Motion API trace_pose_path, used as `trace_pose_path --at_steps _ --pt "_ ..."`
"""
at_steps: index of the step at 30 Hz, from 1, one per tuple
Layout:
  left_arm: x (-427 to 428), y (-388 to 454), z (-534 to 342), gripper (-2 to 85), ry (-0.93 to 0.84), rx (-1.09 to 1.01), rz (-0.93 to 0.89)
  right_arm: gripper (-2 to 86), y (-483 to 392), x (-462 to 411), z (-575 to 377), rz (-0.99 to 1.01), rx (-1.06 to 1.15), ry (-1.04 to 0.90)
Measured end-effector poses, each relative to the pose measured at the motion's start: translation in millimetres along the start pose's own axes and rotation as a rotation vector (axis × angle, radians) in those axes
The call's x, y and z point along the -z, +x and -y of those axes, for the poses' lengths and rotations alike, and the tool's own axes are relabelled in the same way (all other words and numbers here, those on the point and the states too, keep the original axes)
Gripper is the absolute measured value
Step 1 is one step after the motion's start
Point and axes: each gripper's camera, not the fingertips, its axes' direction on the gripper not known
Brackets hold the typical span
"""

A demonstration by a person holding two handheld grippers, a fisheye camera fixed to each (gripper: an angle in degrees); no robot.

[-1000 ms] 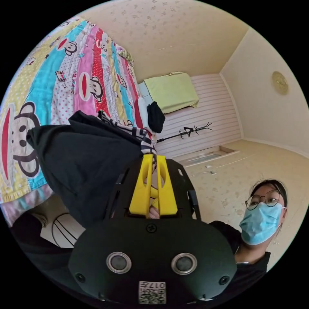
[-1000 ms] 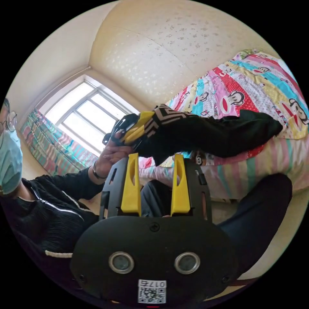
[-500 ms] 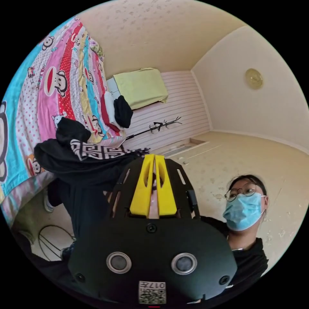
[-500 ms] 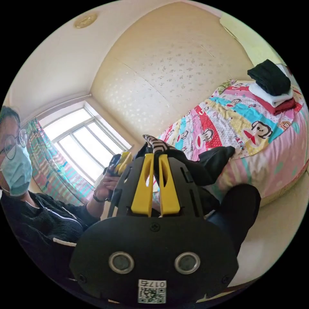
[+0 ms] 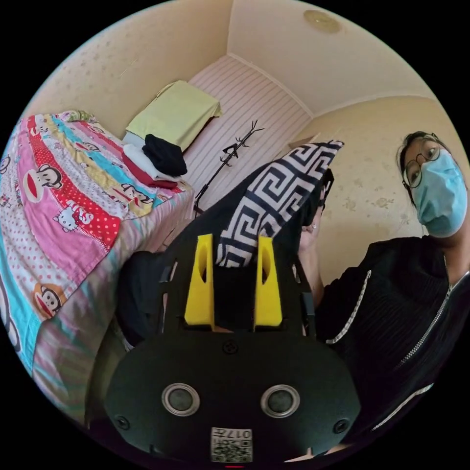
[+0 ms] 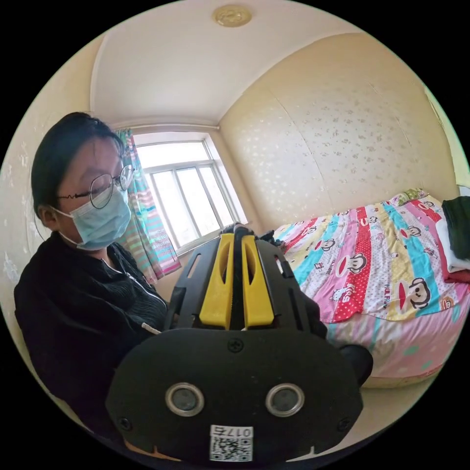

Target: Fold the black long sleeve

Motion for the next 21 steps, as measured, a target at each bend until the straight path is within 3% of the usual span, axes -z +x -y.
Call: trace_pose_path --at_steps 5,10,14,18,21 --pt "26.3 24.5 11.1 3.3 -0.032 -0.109 0.034 2.6 7.6 18.1 -10.1 0.101 -0.031 0.075" --pt "113.7 66.5 29.6 2.4 0.133 -0.168 0.129 2.6 28.6 19.3 -25.0 0.177 -0.102 0.12" --pt "169.0 111.8 39.6 2.7 0.253 -0.209 0.262 3.0 45.3 -14.0 -17.2 0.131 -0.124 0.014" --pt "201.5 149.2 75.1 3.5 0.3 -0.251 0.729 3.2 75.9 -65.5 19.0 0.035 -0.093 -0.095" --pt "219.3 102.3 114.0 4.5 0.295 -0.098 1.062 4.4 139.3 -110.9 42.5 -0.039 -0.186 -0.081"
